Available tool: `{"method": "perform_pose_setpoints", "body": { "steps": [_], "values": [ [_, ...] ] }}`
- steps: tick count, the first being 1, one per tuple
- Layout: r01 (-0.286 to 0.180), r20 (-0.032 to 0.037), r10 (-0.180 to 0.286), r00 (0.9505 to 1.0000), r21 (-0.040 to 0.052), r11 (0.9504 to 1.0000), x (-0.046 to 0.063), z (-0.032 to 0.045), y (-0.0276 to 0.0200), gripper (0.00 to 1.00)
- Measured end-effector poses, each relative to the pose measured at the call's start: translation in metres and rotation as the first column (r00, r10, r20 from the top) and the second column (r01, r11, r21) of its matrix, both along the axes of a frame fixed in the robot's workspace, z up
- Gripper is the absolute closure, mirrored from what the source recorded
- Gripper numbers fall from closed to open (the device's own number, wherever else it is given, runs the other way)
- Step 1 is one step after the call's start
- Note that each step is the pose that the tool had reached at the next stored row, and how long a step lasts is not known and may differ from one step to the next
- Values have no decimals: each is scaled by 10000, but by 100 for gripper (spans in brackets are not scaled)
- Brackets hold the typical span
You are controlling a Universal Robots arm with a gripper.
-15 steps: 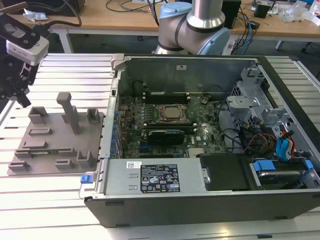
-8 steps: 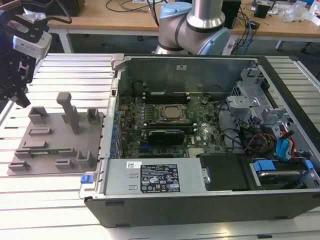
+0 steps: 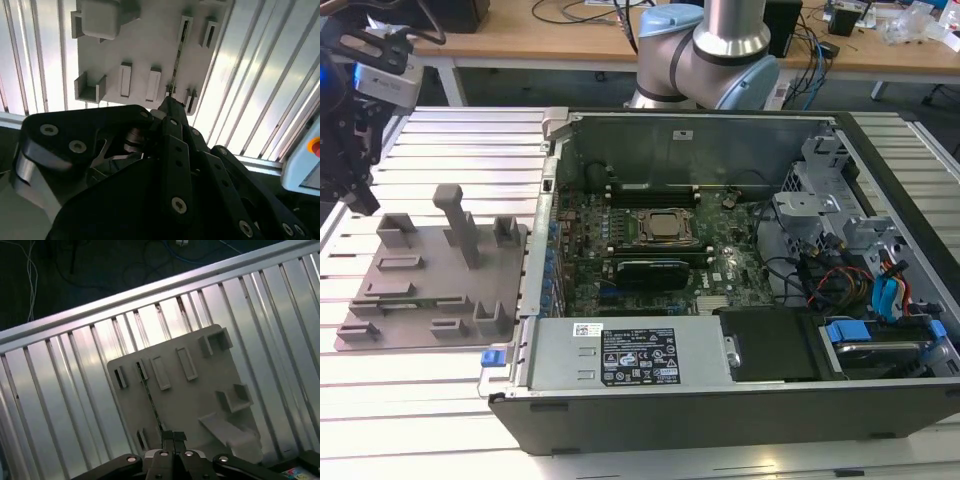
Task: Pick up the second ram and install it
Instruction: 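Pick up the second ram and move it above second insertion slot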
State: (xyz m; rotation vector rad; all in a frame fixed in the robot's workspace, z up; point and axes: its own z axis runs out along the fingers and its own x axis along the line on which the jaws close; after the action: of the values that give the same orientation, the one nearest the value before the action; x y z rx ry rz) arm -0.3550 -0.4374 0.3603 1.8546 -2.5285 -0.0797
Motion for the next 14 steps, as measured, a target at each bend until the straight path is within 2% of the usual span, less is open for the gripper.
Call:
{"method": "perform_pose_setpoints", "body": {
  "steps": [1,3,5,7,8,11,13,14],
  "values": [
    [-239,0,239,9997,0,9997,0,0,0,90],
    [-900,1,900,9959,1,9959,0,-1,0,90],
    [-1237,0,1237,9923,0,9923,0,0,0,90],
    [-2065,0,2065,9784,0,9784,0,-1,0,90],
    [-2134,1,2134,9770,1,9770,0,-1,0,90],
    [-2141,1,2141,9768,0,9768,0,-1,0,89],
    [-2144,1,2144,9767,0,9767,0,-1,0,76],
    [-2148,1,2148,9767,1,9767,1,-9,1,76]
  ]
}}
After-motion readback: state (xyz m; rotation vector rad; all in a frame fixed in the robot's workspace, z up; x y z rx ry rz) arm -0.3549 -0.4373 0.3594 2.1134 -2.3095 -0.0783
